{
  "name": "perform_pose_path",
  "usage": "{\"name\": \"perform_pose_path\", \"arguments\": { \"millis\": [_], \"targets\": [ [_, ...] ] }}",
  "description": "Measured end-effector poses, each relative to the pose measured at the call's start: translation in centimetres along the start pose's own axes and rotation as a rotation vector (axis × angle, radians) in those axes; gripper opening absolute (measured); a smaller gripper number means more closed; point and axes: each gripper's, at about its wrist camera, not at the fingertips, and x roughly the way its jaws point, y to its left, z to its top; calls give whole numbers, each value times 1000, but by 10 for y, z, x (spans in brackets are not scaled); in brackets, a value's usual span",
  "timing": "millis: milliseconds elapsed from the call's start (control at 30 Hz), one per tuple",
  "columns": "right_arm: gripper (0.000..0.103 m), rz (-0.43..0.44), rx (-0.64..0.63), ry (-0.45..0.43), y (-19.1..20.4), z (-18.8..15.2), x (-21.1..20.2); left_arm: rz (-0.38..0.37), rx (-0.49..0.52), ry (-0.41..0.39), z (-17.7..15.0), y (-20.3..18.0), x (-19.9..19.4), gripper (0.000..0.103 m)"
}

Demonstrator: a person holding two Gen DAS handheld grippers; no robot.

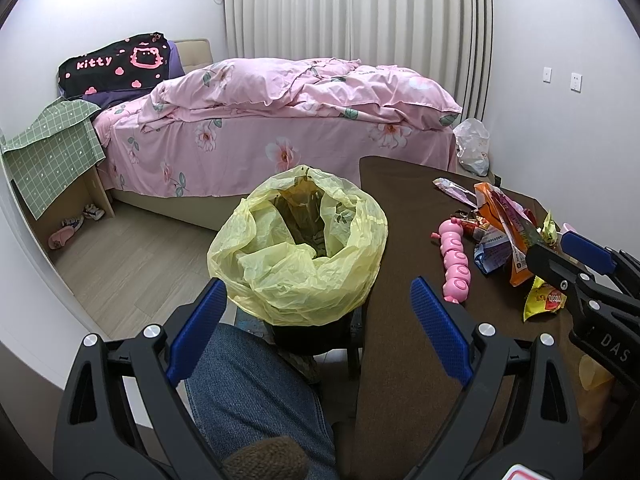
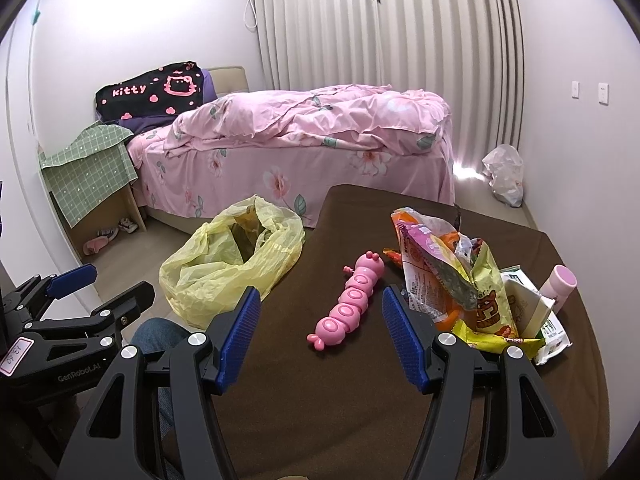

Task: Collect trash
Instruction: 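Reach both tools toward the pile of wrappers on the table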

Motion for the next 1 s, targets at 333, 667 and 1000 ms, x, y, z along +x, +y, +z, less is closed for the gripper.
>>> {"name": "perform_pose_path", "arguments": {
  "millis": [333, 667, 1000],
  "targets": [
    [61, -155, 70, -23, -69, -4, -13, -83, 13, -37, 1, -15, 10, 89],
    [60, -171, 84, 51, -143, -25, -4, -252, 61, 10, 8, -60, 49, 89],
    [60, -222, 9, 138, -171, -55, 10, -379, 153, 61, 10, -120, 78, 94]
  ]
}}
